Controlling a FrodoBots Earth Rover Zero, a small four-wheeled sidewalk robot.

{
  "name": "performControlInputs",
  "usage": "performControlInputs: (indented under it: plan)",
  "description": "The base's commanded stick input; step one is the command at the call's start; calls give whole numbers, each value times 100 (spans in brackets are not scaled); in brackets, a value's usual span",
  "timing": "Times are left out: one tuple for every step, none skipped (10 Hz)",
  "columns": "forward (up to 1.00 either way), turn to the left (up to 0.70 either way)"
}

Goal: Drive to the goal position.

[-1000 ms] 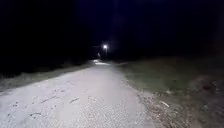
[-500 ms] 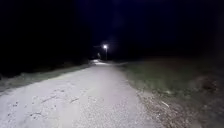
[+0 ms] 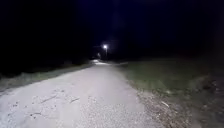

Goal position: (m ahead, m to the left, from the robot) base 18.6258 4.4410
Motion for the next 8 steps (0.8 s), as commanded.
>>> performControlInputs:
  plan:
    - [4,0]
    - [2,0]
    - [1,0]
    - [3,0]
    - [2,0]
    - [3,0]
    - [3,0]
    - [2,0]
